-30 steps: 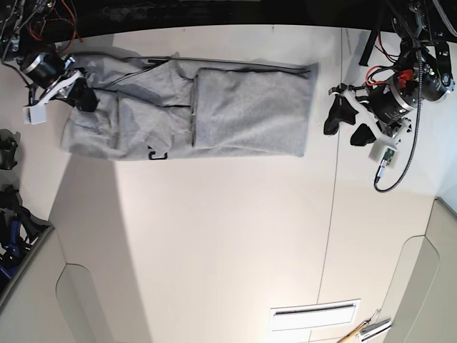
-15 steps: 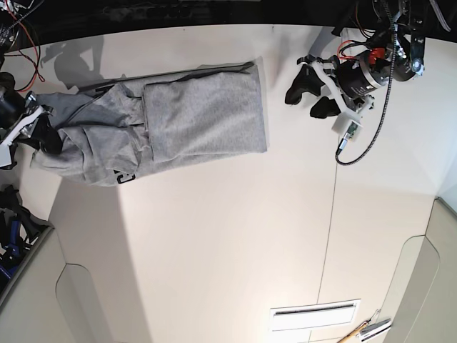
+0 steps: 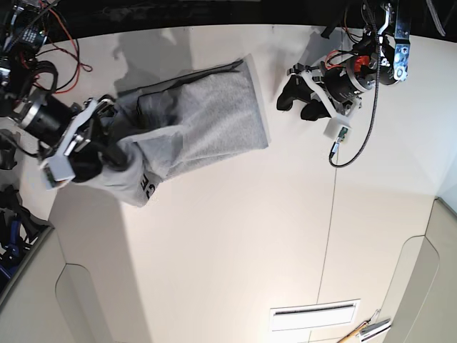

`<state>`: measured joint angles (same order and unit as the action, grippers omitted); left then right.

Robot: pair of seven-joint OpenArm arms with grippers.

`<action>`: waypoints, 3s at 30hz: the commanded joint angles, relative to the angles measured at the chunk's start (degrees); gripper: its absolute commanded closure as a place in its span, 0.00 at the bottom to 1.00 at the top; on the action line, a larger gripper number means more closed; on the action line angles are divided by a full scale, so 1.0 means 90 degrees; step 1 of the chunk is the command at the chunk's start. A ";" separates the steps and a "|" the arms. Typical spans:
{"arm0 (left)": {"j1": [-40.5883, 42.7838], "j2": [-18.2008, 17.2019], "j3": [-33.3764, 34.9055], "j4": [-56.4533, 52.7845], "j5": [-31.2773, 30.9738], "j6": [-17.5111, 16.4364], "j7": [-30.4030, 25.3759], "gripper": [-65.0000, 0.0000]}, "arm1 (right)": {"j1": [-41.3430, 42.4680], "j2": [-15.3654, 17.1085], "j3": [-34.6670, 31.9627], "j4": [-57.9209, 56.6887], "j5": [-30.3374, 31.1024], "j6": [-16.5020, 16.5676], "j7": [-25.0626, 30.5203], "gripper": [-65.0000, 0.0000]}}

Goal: Fold the T-shirt properly
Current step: 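Grasp the folded bundle end with the right gripper and fold it over, then grasp the bundle with both grippers and flip it over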

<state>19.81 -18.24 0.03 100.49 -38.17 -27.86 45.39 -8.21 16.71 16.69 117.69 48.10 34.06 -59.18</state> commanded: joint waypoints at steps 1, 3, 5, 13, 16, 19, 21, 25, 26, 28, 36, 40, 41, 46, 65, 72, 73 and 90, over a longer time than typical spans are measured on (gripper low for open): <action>0.0022 0.0024 0.0007 0.0034 0.0032 0.0022 0.0126 0.33 | 0.0102 0.0066 -0.0374 0.0114 -0.0070 0.0029 0.0170 1.00; 0.0022 0.0080 0.0007 0.0034 0.0022 0.0022 0.0131 0.33 | 0.0177 0.0066 -0.1324 0.0109 -0.0738 0.0024 0.0236 1.00; 0.0022 0.0131 0.0007 0.0034 0.0024 0.0022 0.0153 0.33 | 0.0238 0.0066 -0.2239 0.0051 -0.1554 0.0015 0.0432 0.92; 0.0022 0.0192 0.0007 0.0036 -0.0044 0.0017 0.0432 0.33 | 0.0614 0.0053 -0.4573 -0.0855 -0.3305 -0.0148 0.1676 0.37; 0.0022 0.0189 0.0002 0.0036 -0.0041 0.0017 0.0517 0.33 | 0.0903 -0.0085 -0.4930 -0.1103 -0.3468 -0.0175 0.1671 0.37; 0.0019 0.0187 -0.0044 0.0036 -0.0041 0.0017 0.0588 0.33 | 0.1061 -0.0328 -0.4962 -0.1115 -0.3475 -0.0250 0.1559 0.37; 0.0019 0.0189 -0.0104 0.0041 -0.0041 0.0015 0.0605 0.33 | 0.1185 -0.0512 -0.4932 -0.1110 -0.3468 -0.0342 0.1304 0.37; 0.0022 0.0192 -0.0223 0.0041 -0.0039 -0.0104 0.0607 0.33 | 0.1314 -0.0697 -0.4568 -0.1018 -0.3478 -0.0814 0.0945 0.37; 0.0022 0.0189 -0.0228 0.0041 -0.0041 -0.0104 0.0607 0.33 | 0.1311 -0.0695 -0.4398 -0.0988 -0.3475 -0.0916 0.0945 0.37; 0.0022 0.0189 -0.0226 0.0041 -0.0041 -0.0102 0.0605 0.33 | 0.1311 -0.0697 -0.3973 -0.0962 -0.3456 -0.1032 0.0899 0.37; 0.0019 0.0189 -0.0228 0.0041 -0.0022 -0.0226 0.0554 0.33 | 0.1260 -0.0695 -0.2089 -0.0947 -0.3016 -0.1192 0.0435 0.82; 0.0017 0.0192 -0.0226 0.0041 -0.0015 -0.0226 0.0452 0.33 | 0.1243 -0.0692 -0.1205 -0.0947 -0.2832 -0.1188 0.0189 1.00; 0.0017 0.0192 -0.0226 0.0041 -0.0015 -0.0226 0.0427 0.33 | 0.1236 -0.0692 -0.1015 -0.0952 -0.2764 -0.1188 0.0170 1.00; -0.0034 0.0192 -0.0226 0.0041 -0.0015 -0.0226 0.0410 0.33 | 0.0852 -0.0627 -0.0529 -0.0959 -0.2334 -0.1071 0.0243 1.00; -0.0330 0.0192 -0.0226 0.0041 -0.0063 -0.0245 0.0461 0.33 | 0.0787 -0.0860 -0.1421 -0.2730 -0.1270 -0.0639 0.0814 1.00; -0.0323 0.0192 -0.0226 0.0041 -0.0070 -0.0243 0.0568 0.33 | 0.1758 -0.1462 -0.2390 -0.2929 -0.1654 -0.0644 0.1122 1.00; -0.0325 0.0192 -0.0226 0.0041 -0.0068 -0.0243 0.0571 0.33 | 0.1923 -0.1588 -0.2497 -0.2980 -0.1656 -0.0641 0.1115 1.00; -0.0005 0.0192 -0.0777 0.1763 -0.0542 -0.0661 0.0777 0.75 | 0.2586 -0.1610 -0.1251 -0.3313 -0.2798 -0.0641 0.1127 1.00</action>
<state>19.75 -16.21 -6.81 115.35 -42.30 -33.26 53.21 13.82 1.98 5.30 86.96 22.04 28.08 -50.39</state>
